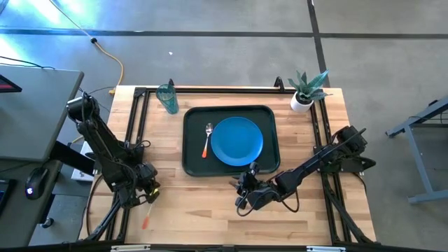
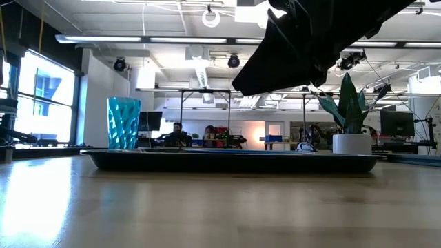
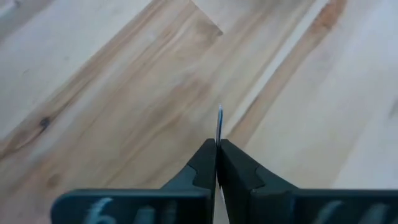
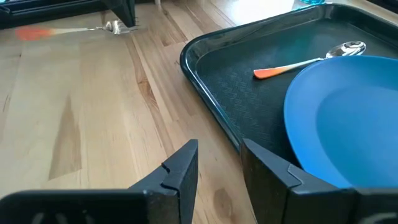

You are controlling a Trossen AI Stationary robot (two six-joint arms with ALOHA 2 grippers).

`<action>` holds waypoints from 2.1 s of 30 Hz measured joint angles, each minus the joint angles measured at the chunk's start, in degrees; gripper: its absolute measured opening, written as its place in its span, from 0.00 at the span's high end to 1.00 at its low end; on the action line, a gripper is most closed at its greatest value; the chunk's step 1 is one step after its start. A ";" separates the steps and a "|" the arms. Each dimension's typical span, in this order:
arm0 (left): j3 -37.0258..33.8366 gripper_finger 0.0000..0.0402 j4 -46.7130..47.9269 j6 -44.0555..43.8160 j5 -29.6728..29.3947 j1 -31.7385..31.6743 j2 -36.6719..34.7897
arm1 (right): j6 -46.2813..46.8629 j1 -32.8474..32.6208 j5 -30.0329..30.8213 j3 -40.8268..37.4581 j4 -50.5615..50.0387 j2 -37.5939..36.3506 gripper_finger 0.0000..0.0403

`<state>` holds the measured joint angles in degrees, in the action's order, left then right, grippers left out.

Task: Pick and place plate/cup/fork/spoon on tray
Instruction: Put the orange fork on the black tray

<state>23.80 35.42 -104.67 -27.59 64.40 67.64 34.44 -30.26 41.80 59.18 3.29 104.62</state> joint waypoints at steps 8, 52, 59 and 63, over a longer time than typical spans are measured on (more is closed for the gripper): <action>0.46 0.99 2.19 0.67 -7.18 0.00 -2.45 | -2.04 0.01 0.20 0.00 1.16 0.00 0.72; 3.35 1.00 -51.10 94.43 18.11 -83.47 5.95 | -20.59 5.18 -5.62 0.00 6.91 -0.01 0.72; 3.40 1.00 -53.34 92.71 18.28 -83.69 14.97 | -21.46 5.55 -5.94 0.00 6.91 0.00 0.72; 3.40 0.99 -55.52 90.81 17.34 -83.69 18.33 | -21.46 5.55 -6.01 0.00 7.05 0.00 0.72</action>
<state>27.20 -20.11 -13.85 -10.25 -19.29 85.97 12.97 -24.71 35.79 59.18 10.34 104.62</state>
